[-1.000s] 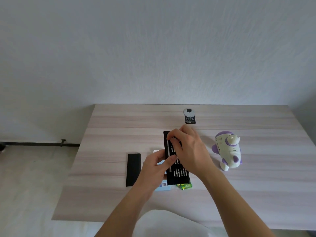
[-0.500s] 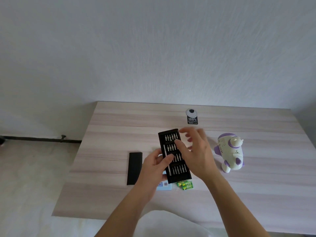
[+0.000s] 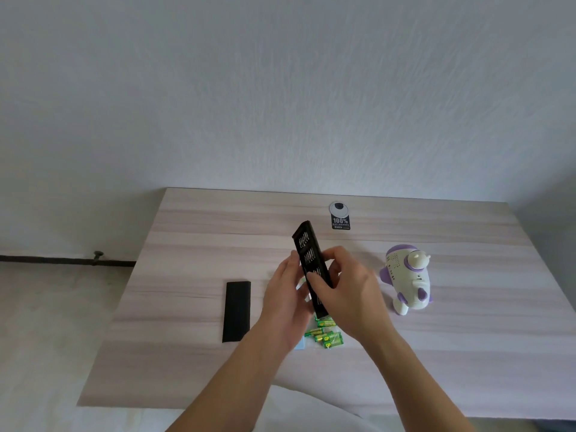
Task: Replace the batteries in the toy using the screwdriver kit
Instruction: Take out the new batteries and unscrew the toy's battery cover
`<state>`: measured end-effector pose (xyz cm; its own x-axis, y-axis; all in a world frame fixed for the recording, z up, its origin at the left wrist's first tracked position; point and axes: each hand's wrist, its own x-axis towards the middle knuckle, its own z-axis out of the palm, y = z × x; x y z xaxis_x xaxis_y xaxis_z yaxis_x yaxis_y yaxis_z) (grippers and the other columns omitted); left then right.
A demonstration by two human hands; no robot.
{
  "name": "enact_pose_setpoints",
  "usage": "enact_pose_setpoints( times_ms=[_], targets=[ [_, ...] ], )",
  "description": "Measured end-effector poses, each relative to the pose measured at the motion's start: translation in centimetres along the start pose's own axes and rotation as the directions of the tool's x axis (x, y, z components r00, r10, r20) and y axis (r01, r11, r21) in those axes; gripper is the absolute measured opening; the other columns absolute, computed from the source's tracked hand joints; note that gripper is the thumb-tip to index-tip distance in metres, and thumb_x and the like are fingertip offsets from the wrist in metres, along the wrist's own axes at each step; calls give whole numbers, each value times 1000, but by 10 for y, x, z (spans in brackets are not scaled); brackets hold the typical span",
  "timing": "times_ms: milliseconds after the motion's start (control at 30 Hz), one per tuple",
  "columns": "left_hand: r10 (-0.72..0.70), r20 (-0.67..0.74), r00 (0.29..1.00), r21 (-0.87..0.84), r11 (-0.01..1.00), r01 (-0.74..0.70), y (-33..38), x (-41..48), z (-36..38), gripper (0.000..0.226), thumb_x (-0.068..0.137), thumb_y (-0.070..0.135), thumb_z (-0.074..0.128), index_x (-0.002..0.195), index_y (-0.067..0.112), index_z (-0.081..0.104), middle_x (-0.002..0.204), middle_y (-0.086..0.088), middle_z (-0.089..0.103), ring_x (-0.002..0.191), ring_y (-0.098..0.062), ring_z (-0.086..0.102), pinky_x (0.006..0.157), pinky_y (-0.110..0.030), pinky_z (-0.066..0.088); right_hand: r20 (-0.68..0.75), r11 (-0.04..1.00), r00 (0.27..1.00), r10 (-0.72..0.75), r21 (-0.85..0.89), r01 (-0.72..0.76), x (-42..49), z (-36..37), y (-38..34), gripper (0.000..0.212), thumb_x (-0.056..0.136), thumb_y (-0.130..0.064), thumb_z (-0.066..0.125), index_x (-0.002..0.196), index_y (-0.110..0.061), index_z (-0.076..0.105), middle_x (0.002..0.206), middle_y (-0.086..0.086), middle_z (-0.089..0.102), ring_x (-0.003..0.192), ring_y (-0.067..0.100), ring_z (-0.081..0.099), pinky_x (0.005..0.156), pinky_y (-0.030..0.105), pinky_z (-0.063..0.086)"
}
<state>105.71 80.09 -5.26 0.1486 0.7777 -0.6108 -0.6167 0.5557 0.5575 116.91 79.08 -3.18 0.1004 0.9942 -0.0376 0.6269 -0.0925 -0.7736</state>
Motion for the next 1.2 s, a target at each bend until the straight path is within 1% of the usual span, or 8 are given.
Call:
enact_pose_setpoints(
  times_ms=[133,267,433,567,733,900,1033,1200],
  targets=[
    [-57,156,986,-32,998,63,-1,-2,3,48,95,49,54,124,13,64,108,-12,72,85,-23,73,61,-29,55,-8,997,1000,12,72,-12,-5,2,0,28,78,-39,71,103,-39,59,85,-15,64,71,5,65,63,36,57],
    [-52,243,969,14,999,50,-2,-3,2,42,94,52,50,104,17,70,105,-7,72,82,-23,71,71,-35,53,56,980,998,37,192,-47,-10,-1,1,38,79,-39,73,114,-45,59,102,-14,64,87,6,68,71,39,61],
    [-75,226,971,-46,995,88,-1,-10,3,40,92,50,53,91,16,74,90,-5,72,74,-25,73,81,-39,49,107,970,990,95,215,-117,-13,-4,-2,40,81,-40,75,117,-44,58,108,-9,64,77,7,72,73,34,61],
    [-101,218,971,-70,991,118,-1,-10,2,41,92,51,53,101,15,71,95,-5,74,81,-23,74,80,-40,53,63,953,986,154,256,-165,-17,-4,-4,41,76,-43,79,112,-45,59,102,-4,65,76,10,73,69,38,62],
    [-118,194,974,-130,981,145,-2,-5,-5,38,91,45,59,106,12,70,104,-8,73,94,-26,71,105,-49,44,39,931,980,196,306,-198,-21,-7,-7,33,80,-38,76,110,-41,62,97,-5,67,73,14,73,62,37,62],
    [-123,184,975,-95,985,142,-2,-4,-15,26,86,31,63,99,13,76,100,-7,75,82,-22,70,70,-35,60,161,742,941,299,581,-335,-23,-9,-4,20,95,-20,58,104,-33,71,99,9,72,82,21,72,69,39,56],
    [-146,155,977,-117,979,165,2,-7,-19,20,80,26,67,83,12,81,95,-8,75,86,-23,59,80,-38,52,288,532,907,309,738,-415,-26,-12,0,27,97,-12,46,106,-16,72,90,17,69,80,27,64,67,35,48],
    [-158,21,987,-48,986,159,9,-11,-23,28,95,25,63,113,6,71,100,-10,70,81,-22,69,63,-34,59,323,479,897,302,762,-435,-27,-5,0,20,98,-12,53,106,-8,71,88,14,72,76,23,68,61,33,53]
  ],
)
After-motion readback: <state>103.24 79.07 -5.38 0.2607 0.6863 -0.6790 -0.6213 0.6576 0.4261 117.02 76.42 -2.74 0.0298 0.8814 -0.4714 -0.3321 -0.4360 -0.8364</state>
